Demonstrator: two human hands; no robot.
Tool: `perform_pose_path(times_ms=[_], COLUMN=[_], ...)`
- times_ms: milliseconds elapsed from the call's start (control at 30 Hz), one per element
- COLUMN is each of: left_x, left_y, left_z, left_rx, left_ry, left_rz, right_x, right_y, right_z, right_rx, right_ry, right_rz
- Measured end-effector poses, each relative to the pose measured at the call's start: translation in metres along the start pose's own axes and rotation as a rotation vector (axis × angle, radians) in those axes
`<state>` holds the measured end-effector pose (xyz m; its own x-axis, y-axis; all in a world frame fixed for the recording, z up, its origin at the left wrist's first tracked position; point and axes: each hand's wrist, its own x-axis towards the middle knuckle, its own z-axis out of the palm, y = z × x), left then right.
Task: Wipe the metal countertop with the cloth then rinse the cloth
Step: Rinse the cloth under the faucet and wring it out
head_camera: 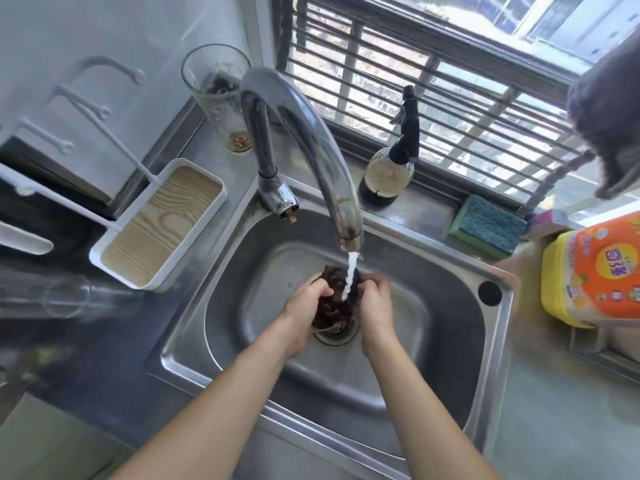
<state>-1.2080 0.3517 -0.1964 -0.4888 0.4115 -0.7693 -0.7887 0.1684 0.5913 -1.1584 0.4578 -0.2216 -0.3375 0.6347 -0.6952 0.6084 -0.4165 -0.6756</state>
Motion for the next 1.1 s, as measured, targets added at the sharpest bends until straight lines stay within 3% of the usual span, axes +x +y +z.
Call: perform_pose_path(times_ms=[100, 167, 267, 333, 433, 533, 600, 733, 833, 967, 1100], left_x=[0.000, 0.000, 0.002, 0.004, 0.003, 0.008, 0.008, 0.006, 0.004, 0.005, 0.011], left_y=[-0.004, -0.008, -0.015, -0.018, -0.017, -0.017, -0.019, -0.024, -0.021, -0.022, -0.016], left_z=[-0.005, -0.006, -0.006, -0.006, -0.010, -0.010, -0.005, 0.001, 0.000, -0.001, -0.004], left_rx=[0.178, 0.234, 0.251, 0.149, 0.064, 0.074, 0.023, 0.007, 0.132, 0.151, 0.107], left_ry=[-0.038, -0.041, 0.019, 0.089, 0.048, 0.072, 0.125, 0.129, 0.079, 0.029, 0.241], left_rz=[0.029, 0.037, 0.107, 0.028, -0.131, -0.110, -0.097, -0.112, 0.012, 0.028, 0.026], right_x=[-0.006, -0.006, -0.006, -0.012, -0.028, -0.040, -0.045, -0.035, -0.035, -0.043, -0.062], right_y=[0.004, 0.005, 0.007, 0.007, 0.008, 0.017, 0.020, 0.011, 0.008, 0.013, 0.018], right_z=[-0.008, -0.007, -0.001, 0.001, 0.003, 0.005, 0.008, 0.008, 0.006, 0.009, 0.013], right_rx=[0.059, -0.053, -0.139, -0.148, -0.153, -0.308, -0.429, -0.411, -0.267, -0.144, -0.303], right_ry=[-0.245, -0.276, -0.067, 0.039, -0.017, -0.067, -0.087, 0.027, 0.121, 0.344, 0.342], right_rz=[0.107, 0.087, 0.052, 0.013, -0.106, -0.269, -0.276, -0.387, -0.433, -0.329, -0.435])
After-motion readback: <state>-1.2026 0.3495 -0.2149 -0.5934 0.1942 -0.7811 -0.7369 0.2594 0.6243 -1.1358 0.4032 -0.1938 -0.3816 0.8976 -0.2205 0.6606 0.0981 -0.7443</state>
